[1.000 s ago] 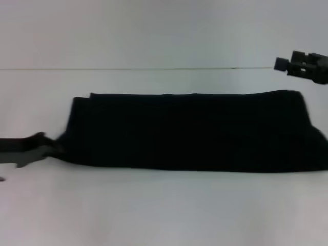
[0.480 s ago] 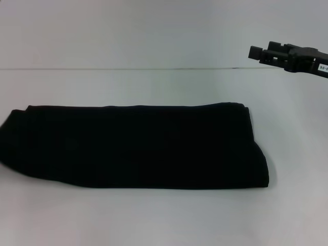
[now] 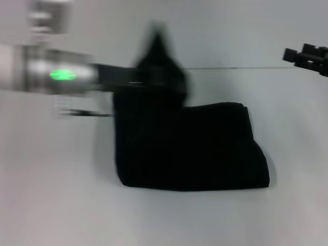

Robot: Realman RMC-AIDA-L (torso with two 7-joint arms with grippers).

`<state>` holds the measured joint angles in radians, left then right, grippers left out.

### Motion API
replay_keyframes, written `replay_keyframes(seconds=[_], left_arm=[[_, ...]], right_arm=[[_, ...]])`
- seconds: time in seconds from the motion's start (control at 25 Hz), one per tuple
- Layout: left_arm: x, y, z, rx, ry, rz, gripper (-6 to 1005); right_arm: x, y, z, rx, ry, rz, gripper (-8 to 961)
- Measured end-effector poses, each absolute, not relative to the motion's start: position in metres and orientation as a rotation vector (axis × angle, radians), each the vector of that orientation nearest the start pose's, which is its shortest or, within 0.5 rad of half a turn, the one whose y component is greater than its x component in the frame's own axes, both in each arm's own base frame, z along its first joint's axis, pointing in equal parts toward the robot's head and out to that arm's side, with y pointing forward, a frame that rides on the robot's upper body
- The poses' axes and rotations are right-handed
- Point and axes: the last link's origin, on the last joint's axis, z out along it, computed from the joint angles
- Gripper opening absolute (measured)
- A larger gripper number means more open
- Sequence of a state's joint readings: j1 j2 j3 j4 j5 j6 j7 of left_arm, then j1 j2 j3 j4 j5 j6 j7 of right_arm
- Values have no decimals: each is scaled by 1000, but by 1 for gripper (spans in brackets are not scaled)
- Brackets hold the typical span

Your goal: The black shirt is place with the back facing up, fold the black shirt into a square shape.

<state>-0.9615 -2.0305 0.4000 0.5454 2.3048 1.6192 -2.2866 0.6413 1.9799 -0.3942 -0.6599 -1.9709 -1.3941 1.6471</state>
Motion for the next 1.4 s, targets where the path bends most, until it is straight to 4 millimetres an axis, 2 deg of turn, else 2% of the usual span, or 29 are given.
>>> replay_keyframes(seconds=[0.08, 0.16, 0.24, 0.32, 0.4, 0.52, 0.64, 0.8, 0.88, 0.96, 1.12, 1.16, 1.2, 1.28, 1.4], left_arm=[[-132, 409, -22, -2679, -1604, -735, 96], [-115, 412, -64, -2627, -1618, -726, 100], [-111, 414, -94, -2528, -1669, -777, 105], [-117, 404, -123, -2429, -1755, -840, 110], [-125, 392, -139, -2351, -1766, -949, 114], [-129, 370, -148, -2308, -1741, -1137, 121], [-128, 352, -145, -2341, -1705, -1284, 128], [-130, 335, -125, -2452, -1611, -1470, 313], [-142, 335, -106, -2497, -1561, -1499, 439], [-161, 336, -90, -2489, -1557, -1474, 600], [-197, 336, -58, -2474, -1473, -1411, 673], [-197, 336, -58, -2474, -1473, -1411, 692], [-208, 334, -43, -2505, -1408, -1369, 710], [-221, 334, -28, -2566, -1325, -1264, 747], [-232, 335, -18, -2622, -1237, -1105, 802]], right_arm=[[275, 396, 98, -2241, 881, 839, 897], [282, 393, 106, -2233, 872, 820, 896], [286, 391, 112, -2230, 861, 805, 895], [292, 389, 121, -2226, 841, 778, 894], [293, 389, 122, -2226, 835, 765, 893], [296, 390, 127, -2230, 831, 733, 892], [297, 389, 126, -2250, 850, 707, 890], [297, 389, 122, -2263, 926, 692, 888], [295, 390, 120, -2274, 988, 681, 887], [291, 393, 114, -2296, 1069, 664, 887], [284, 397, 98, -2350, 1223, 587, 885], [283, 397, 93, -2364, 1262, 565, 884], [282, 396, 89, -2375, 1300, 548, 884], [281, 394, 79, -2396, 1381, 509, 883], [280, 391, 67, -2404, 1487, 468, 882]])
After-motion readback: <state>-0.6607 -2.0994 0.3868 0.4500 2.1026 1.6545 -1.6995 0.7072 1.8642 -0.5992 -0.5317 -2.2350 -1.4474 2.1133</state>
